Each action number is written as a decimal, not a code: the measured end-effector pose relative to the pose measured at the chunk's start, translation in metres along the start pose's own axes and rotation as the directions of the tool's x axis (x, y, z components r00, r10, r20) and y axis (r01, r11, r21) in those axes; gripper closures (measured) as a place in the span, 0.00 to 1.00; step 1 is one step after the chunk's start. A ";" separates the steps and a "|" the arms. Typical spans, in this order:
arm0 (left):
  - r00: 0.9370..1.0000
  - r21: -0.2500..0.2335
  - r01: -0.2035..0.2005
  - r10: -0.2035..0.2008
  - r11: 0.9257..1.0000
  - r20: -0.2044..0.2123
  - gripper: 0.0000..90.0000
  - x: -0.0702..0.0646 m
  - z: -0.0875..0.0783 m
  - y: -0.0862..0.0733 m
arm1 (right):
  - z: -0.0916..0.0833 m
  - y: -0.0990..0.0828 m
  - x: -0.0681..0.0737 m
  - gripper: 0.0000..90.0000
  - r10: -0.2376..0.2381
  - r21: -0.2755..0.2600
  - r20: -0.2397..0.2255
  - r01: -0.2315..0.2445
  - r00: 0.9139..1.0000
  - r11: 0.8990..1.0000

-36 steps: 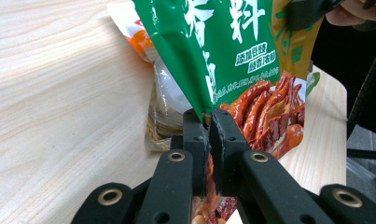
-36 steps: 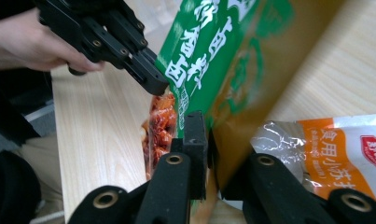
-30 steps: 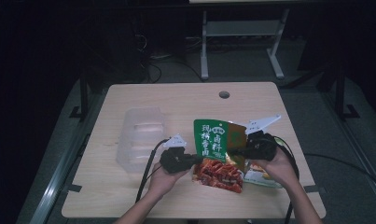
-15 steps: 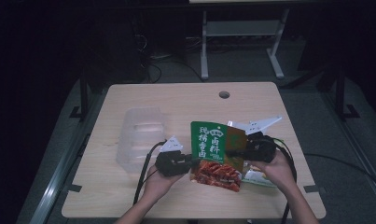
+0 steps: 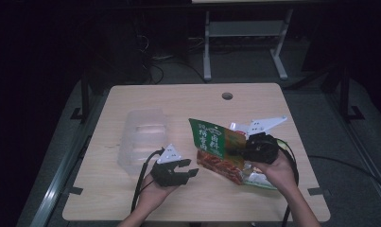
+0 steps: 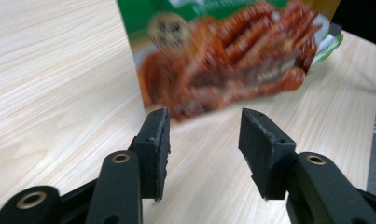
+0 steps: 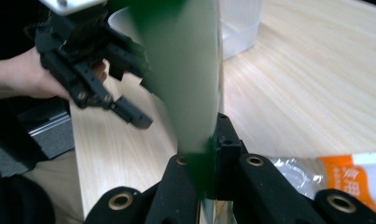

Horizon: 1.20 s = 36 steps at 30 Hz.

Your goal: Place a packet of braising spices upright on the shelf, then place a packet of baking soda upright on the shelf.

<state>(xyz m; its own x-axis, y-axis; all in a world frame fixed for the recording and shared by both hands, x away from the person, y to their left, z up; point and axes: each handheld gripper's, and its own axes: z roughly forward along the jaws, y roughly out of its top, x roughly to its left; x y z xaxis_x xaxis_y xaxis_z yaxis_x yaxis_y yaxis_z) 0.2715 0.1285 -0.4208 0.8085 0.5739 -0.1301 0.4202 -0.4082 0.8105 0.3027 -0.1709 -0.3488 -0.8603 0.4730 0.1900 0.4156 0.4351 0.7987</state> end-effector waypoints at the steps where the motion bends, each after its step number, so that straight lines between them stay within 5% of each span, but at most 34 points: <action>1: 1.000 -0.001 -0.009 0.009 1.000 -0.002 0.57 0.000 -0.001 -0.001 | 0.000 0.002 0.001 0.99 -0.002 -0.004 0.007 0.002 1.000 1.000; 15: 0.999 -0.036 -0.033 0.032 0.999 -0.008 0.51 -0.003 -0.004 -0.007 | 0.002 0.038 0.003 0.99 -0.044 -0.015 0.050 0.045 0.998 0.999; 28: 0.999 -0.041 -0.045 0.046 0.998 0.016 0.34 -0.013 -0.007 -0.010 | 0.010 0.069 -0.001 0.99 -0.090 -0.022 0.057 0.091 0.994 0.996; 36: 0.994 -0.014 -0.101 0.102 0.995 0.047 0.30 -0.024 -0.010 -0.019 | 0.011 0.077 0.003 0.99 -0.106 -0.019 0.054 0.107 0.993 0.994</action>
<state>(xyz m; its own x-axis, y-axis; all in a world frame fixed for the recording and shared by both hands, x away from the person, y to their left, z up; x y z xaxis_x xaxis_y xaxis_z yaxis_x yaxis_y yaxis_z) 0.2398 0.1299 -0.4272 0.8654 0.4957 -0.0733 0.3304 -0.4544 0.8272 0.3349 -0.1275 -0.2932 -0.8823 0.4650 0.0728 0.3150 0.4684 0.8254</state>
